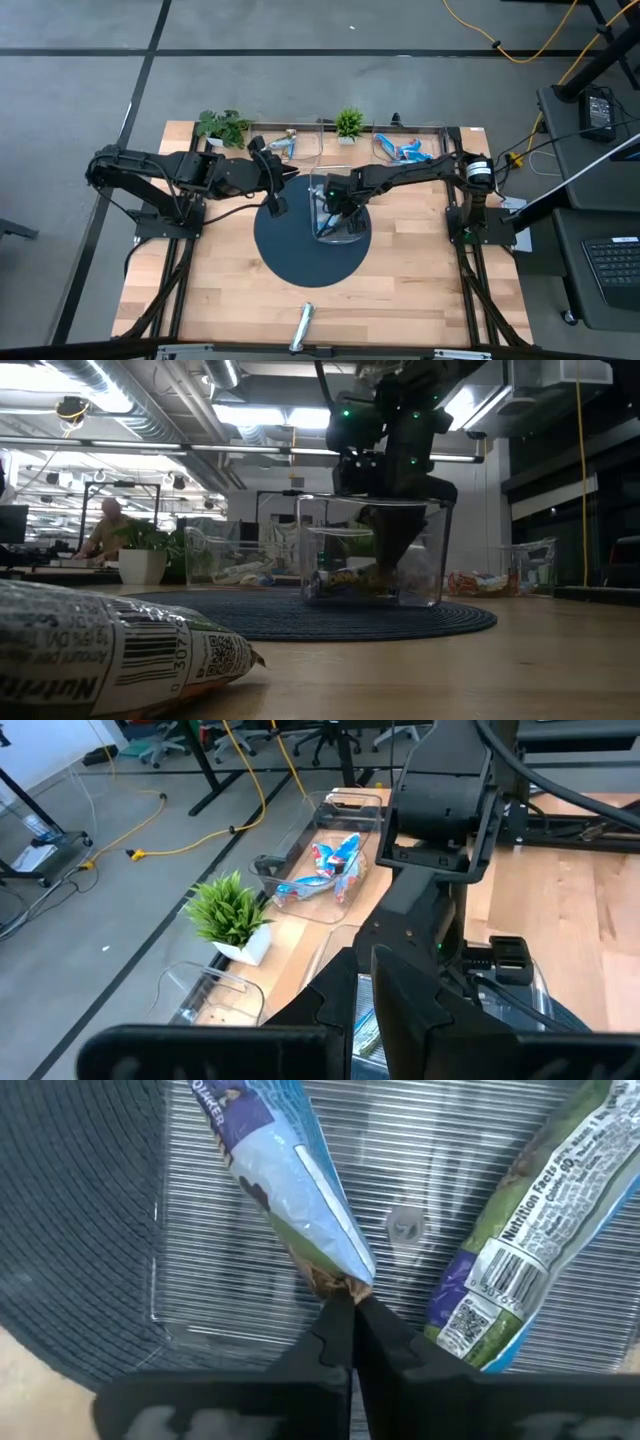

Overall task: Pick and place Granola Bars by type
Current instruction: Put the blue granola bar into the bottom transparent bin, then put the yellow granola bar into the top left transparent bin

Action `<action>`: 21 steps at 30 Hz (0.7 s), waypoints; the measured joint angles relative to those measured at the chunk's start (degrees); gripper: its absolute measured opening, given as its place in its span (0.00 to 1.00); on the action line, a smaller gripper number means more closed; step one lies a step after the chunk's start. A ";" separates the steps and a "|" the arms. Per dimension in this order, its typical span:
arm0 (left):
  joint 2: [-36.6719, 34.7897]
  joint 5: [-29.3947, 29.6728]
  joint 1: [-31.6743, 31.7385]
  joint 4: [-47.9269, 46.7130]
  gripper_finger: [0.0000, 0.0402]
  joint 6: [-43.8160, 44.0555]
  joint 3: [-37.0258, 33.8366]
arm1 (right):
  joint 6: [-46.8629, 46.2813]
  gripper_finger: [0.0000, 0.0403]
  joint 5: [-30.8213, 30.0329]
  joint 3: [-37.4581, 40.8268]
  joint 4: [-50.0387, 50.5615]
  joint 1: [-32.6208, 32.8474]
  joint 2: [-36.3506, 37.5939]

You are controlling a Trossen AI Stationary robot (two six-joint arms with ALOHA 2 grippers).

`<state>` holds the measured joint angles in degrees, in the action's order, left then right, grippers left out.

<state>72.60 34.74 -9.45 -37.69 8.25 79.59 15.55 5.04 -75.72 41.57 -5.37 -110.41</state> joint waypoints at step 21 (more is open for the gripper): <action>0.00 -1.54 0.02 -1.71 0.07 0.00 0.00 | -1.21 0.28 -8.81 -1.38 3.66 0.02 7.63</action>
<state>72.60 33.21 -9.43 -39.40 8.25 79.59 14.34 -3.77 -77.10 45.22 -5.34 -102.78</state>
